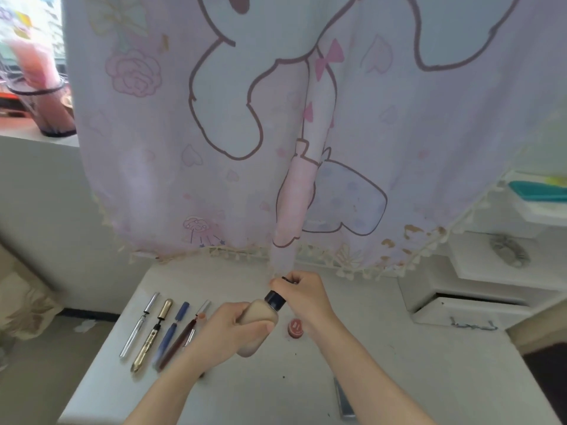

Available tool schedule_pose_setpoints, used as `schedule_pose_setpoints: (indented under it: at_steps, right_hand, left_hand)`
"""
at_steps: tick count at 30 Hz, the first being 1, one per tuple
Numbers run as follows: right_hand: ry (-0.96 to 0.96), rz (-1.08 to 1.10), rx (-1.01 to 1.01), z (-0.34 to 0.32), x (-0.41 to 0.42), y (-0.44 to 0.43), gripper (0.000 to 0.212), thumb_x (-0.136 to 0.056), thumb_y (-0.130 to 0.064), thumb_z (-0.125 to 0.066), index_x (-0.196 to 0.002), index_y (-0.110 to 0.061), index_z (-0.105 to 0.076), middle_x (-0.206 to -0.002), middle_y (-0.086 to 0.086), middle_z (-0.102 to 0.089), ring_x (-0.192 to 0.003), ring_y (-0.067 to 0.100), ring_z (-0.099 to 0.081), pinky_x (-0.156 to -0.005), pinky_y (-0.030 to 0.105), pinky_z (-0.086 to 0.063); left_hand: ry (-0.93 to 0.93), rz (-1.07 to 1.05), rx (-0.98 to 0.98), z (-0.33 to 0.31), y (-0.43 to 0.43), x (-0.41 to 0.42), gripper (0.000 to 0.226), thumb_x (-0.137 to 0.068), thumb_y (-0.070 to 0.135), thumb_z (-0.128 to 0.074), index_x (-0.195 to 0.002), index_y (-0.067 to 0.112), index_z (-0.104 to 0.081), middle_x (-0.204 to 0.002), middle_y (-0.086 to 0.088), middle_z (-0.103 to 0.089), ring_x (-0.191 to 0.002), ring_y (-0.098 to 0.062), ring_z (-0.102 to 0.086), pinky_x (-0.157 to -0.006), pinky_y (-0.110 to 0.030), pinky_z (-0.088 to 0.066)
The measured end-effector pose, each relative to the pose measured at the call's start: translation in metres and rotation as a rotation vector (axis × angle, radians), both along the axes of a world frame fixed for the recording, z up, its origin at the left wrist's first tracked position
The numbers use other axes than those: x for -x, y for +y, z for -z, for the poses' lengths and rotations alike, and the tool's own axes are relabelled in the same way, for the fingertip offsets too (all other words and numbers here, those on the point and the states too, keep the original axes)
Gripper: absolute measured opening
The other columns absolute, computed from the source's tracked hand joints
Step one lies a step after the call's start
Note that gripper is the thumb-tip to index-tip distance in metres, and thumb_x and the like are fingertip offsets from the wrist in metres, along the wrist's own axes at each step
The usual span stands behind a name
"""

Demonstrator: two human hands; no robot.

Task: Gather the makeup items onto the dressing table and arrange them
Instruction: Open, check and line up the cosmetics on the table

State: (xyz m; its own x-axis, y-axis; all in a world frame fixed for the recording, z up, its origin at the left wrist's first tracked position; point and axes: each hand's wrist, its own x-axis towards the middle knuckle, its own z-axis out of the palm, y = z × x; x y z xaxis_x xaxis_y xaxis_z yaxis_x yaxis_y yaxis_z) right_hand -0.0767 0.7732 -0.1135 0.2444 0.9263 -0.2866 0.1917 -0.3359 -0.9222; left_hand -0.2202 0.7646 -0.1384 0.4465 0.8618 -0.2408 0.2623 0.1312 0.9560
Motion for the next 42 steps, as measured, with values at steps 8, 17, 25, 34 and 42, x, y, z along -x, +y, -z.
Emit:
schedule_pose_setpoints:
  at_steps: [8,17,25,34,42]
  right_hand:
    - [0.027,0.729,-0.193,-0.073,-0.143,0.012,0.030,-0.086,-0.015,-0.052,-0.056,-0.019,-0.046,-0.031,-0.008,-0.047,-0.033,0.011,-0.038,-0.027,0.010,-0.021]
    - [-0.297,0.222,-0.057,0.019,-0.064,0.027,0.011,-0.081,-0.018,-0.061,-0.073,-0.015,-0.055,-0.079,0.008,-0.065,-0.079,0.026,-0.061,-0.071,0.034,-0.048]
    - [-0.524,-0.061,0.118,0.068,-0.047,0.021,0.029,-0.082,-0.016,-0.060,-0.110,-0.008,-0.055,-0.105,0.008,-0.061,-0.091,0.022,-0.054,-0.073,0.024,-0.036]
    - [-0.654,-0.314,0.231,0.114,-0.016,0.021,0.036,-0.080,-0.002,-0.057,-0.115,-0.007,-0.053,-0.119,0.015,-0.054,-0.105,0.029,-0.054,-0.073,0.026,-0.039]
    - [-0.737,-0.450,0.252,0.142,0.004,0.030,0.033,-0.085,-0.004,-0.051,-0.118,-0.009,-0.052,-0.119,0.011,-0.050,-0.110,0.029,-0.052,-0.062,0.018,-0.033]
  left_hand:
    - [0.282,-0.029,0.053,0.025,0.004,0.072,0.020,-0.066,0.041,-0.060,-0.083,0.030,-0.058,-0.109,0.029,-0.058,-0.081,0.009,-0.044,-0.068,-0.005,-0.034]
    - [-0.030,-0.006,0.023,0.033,0.045,0.003,0.017,-0.082,-0.001,-0.062,-0.076,0.015,-0.058,-0.060,0.009,-0.050,-0.052,-0.002,-0.044,-0.043,-0.006,-0.035]
    - [0.070,-0.062,0.012,0.083,0.038,-0.008,0.027,-0.073,0.001,-0.071,-0.089,0.020,-0.061,-0.081,0.009,-0.050,-0.077,-0.009,-0.047,-0.064,-0.005,-0.036]
    - [0.106,-0.040,0.135,0.116,0.028,-0.004,0.030,-0.075,-0.002,-0.068,-0.100,0.014,-0.063,-0.093,0.000,-0.053,-0.088,-0.014,-0.050,-0.088,-0.029,-0.042]
    - [0.070,-0.041,0.160,0.132,0.026,0.008,0.033,-0.074,-0.009,-0.063,-0.071,0.023,-0.057,-0.076,-0.001,-0.051,-0.076,-0.013,-0.045,-0.077,-0.027,-0.038]
